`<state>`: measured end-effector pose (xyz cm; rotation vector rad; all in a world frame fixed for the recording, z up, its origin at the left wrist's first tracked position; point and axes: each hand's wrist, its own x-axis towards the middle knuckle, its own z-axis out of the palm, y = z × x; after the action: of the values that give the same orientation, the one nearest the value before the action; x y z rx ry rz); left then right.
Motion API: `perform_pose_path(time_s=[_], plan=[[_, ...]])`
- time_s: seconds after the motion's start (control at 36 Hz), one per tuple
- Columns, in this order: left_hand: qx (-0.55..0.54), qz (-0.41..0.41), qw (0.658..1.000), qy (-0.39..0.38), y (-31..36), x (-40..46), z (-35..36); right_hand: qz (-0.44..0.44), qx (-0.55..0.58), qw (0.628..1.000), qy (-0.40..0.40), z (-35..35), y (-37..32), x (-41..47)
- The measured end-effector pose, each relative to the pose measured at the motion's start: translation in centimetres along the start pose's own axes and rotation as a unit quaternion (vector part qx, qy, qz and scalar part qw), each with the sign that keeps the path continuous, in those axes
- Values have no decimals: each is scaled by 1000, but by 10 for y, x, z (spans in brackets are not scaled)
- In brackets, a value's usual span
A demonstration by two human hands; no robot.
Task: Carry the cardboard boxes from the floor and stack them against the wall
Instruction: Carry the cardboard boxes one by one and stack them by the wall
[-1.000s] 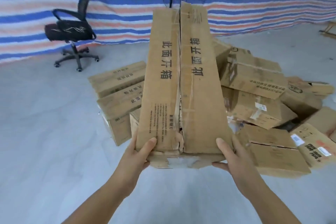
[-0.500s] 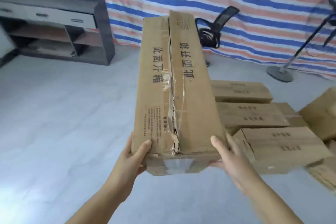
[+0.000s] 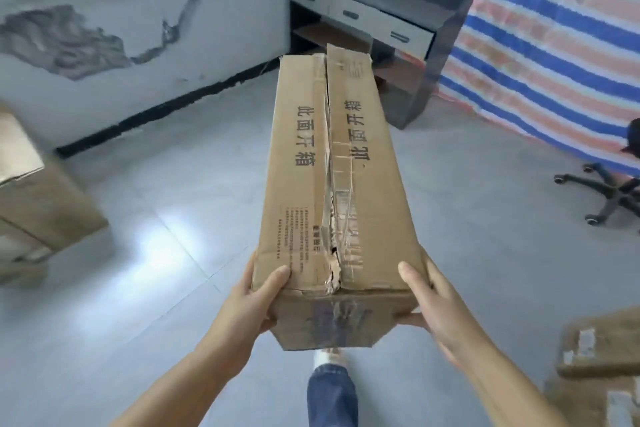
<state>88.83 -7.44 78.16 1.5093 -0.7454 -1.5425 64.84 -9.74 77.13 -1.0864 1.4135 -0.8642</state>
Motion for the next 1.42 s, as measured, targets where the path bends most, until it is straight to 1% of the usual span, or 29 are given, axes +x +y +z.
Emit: perform_pose_path(time_s=[0.14,0.28,0.39,0.61,0.78,0.97,1.19,1.42], plan=[[-42,10,996,84,32,58,-24,-4,-13,995,-95,37,-34,102],[-77,15,983,164,67,102,-51,-10,-41,983,-181,80,-75,186],[-102,22,969,222,88,126,-84,-16,-62,968,-242,127,-103,234],[-139,40,943,301,114,178,-177,-23,-95,939,-329,246,-144,312],[-155,40,938,308,140,223,-274,-13,-109,931,-348,353,-168,362],[-141,21,941,306,182,271,-390,22,-107,933,-344,468,-200,407],[-140,8,937,319,210,329,-475,40,-121,928,-349,561,-226,465],[-144,-6,929,341,229,427,-546,68,-140,921,-356,647,-233,565]])
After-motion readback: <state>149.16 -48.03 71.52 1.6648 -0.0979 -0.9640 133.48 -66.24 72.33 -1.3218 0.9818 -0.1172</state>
